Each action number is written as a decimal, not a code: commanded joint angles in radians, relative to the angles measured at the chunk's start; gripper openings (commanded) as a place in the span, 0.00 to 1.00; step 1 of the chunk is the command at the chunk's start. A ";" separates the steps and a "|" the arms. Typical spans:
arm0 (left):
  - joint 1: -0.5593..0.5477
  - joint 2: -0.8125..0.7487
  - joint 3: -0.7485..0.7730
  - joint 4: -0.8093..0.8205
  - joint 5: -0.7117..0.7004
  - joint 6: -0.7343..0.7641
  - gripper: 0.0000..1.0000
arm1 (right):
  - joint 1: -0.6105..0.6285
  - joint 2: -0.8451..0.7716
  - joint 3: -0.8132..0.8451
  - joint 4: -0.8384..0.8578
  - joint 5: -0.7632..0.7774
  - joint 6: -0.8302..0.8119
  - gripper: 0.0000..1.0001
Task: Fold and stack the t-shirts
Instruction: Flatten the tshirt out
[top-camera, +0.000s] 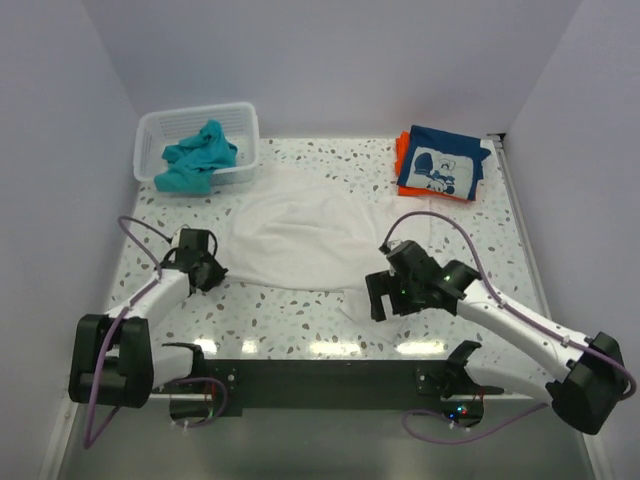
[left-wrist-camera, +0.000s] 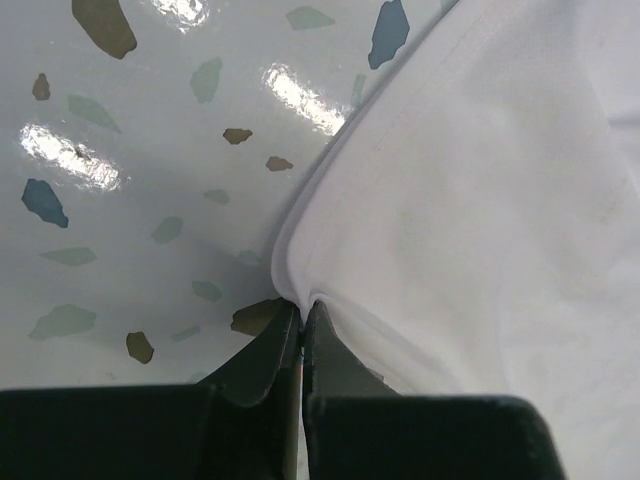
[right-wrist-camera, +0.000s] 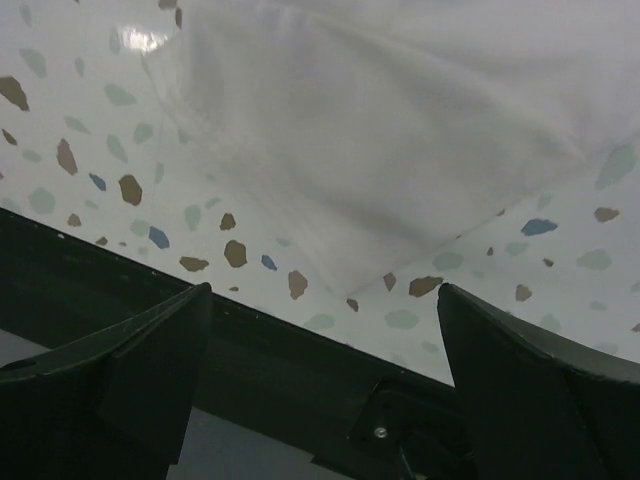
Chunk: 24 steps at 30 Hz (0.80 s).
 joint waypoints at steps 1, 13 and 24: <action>0.006 -0.056 -0.028 0.002 0.016 0.026 0.00 | 0.141 0.019 -0.048 -0.045 0.120 0.185 0.97; 0.006 -0.167 -0.071 -0.022 0.001 0.021 0.00 | 0.335 0.197 -0.082 0.028 0.258 0.345 0.71; 0.006 -0.199 -0.077 -0.028 0.003 0.015 0.00 | 0.332 0.244 -0.148 0.094 0.254 0.403 0.55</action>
